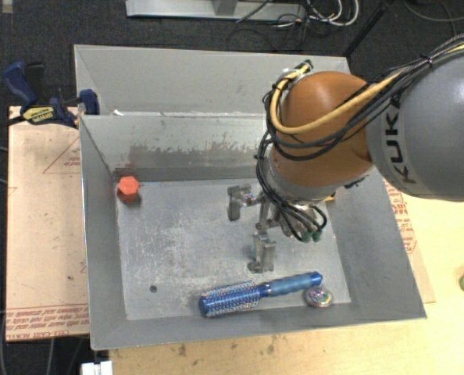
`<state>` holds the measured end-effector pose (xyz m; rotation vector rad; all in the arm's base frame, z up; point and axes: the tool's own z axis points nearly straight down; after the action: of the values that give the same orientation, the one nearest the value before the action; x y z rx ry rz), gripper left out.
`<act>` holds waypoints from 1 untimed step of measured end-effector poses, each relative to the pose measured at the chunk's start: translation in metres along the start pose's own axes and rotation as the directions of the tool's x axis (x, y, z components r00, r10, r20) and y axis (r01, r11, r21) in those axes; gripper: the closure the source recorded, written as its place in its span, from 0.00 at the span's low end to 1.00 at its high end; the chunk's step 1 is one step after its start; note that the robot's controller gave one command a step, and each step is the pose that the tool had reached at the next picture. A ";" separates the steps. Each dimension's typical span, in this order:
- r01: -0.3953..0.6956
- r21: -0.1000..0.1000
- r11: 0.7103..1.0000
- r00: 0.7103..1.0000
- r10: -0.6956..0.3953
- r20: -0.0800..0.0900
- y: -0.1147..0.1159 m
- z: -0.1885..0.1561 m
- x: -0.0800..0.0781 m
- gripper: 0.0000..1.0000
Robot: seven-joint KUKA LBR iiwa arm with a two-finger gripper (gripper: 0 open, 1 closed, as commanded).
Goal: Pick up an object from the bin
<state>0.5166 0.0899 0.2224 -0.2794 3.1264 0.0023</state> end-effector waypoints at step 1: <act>0.173 -0.001 0.985 0.985 -0.173 -0.010 -0.020 0.093 0.042 0.00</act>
Offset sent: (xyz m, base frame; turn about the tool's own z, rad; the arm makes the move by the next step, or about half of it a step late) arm -0.0363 -0.0263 -0.0898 -0.1765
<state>0.4785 0.0633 0.1293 -0.5514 3.1001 0.0014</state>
